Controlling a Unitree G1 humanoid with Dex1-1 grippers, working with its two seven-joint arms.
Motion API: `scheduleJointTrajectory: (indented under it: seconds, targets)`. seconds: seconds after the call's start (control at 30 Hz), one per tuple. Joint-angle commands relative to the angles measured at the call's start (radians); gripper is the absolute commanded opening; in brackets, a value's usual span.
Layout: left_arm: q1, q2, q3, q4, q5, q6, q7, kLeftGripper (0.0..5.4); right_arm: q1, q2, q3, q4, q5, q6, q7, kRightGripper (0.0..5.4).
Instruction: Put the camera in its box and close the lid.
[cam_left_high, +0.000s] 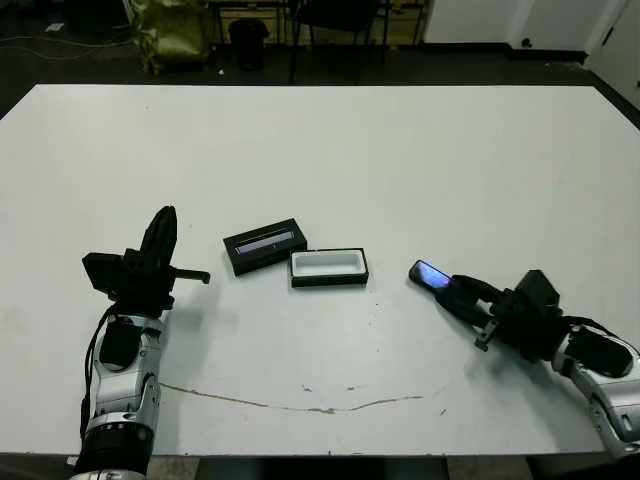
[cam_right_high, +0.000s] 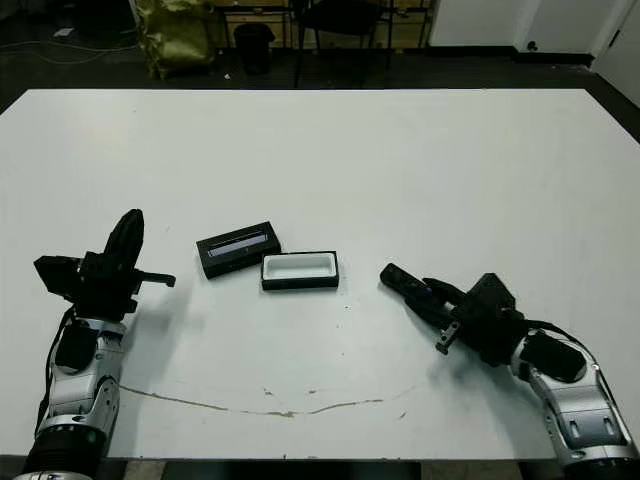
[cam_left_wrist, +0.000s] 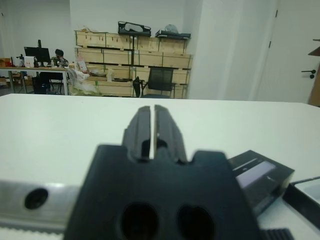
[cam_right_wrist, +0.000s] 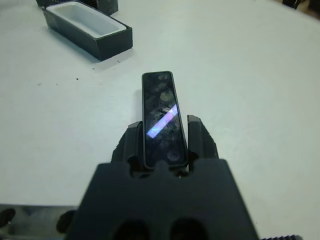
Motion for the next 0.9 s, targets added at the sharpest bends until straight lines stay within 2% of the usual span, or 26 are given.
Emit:
scheduleJointTrajectory:
  seconds: [0.03,0.23,0.33,0.47,0.6,0.8,0.9]
  targets:
    - [0.025,0.003,-0.003,0.026,0.006,0.014,0.003,0.00,-0.052,-0.050,-0.023,-0.078,-0.027,0.079,-0.026,0.69]
    - [0.030,-0.001,-0.007,0.009,-0.002,0.031,-0.002,0.00,-0.304,-0.034,-0.057,-0.029,0.060,0.196,0.017,0.68]
    - [0.031,-0.004,-0.006,0.010,-0.005,0.031,0.000,0.00,-0.429,-0.013,-0.044,0.034,0.084,0.200,0.067,0.68]
    - [0.031,-0.004,-0.004,0.017,-0.001,0.021,0.003,0.00,-0.562,0.016,0.004,0.123,0.052,0.161,0.112,0.68]
    - [0.031,-0.005,-0.005,0.017,-0.001,0.022,0.002,0.00,-0.676,0.039,0.076,0.218,0.025,0.194,0.188,0.68]
    - [0.032,-0.003,-0.009,0.013,0.008,0.026,0.008,0.00,-0.789,0.090,0.209,0.375,-0.083,0.131,0.305,0.68]
    - [0.027,-0.003,-0.007,0.021,-0.008,0.021,-0.011,0.00,-0.811,0.121,0.258,0.439,-0.151,0.043,0.323,0.68]
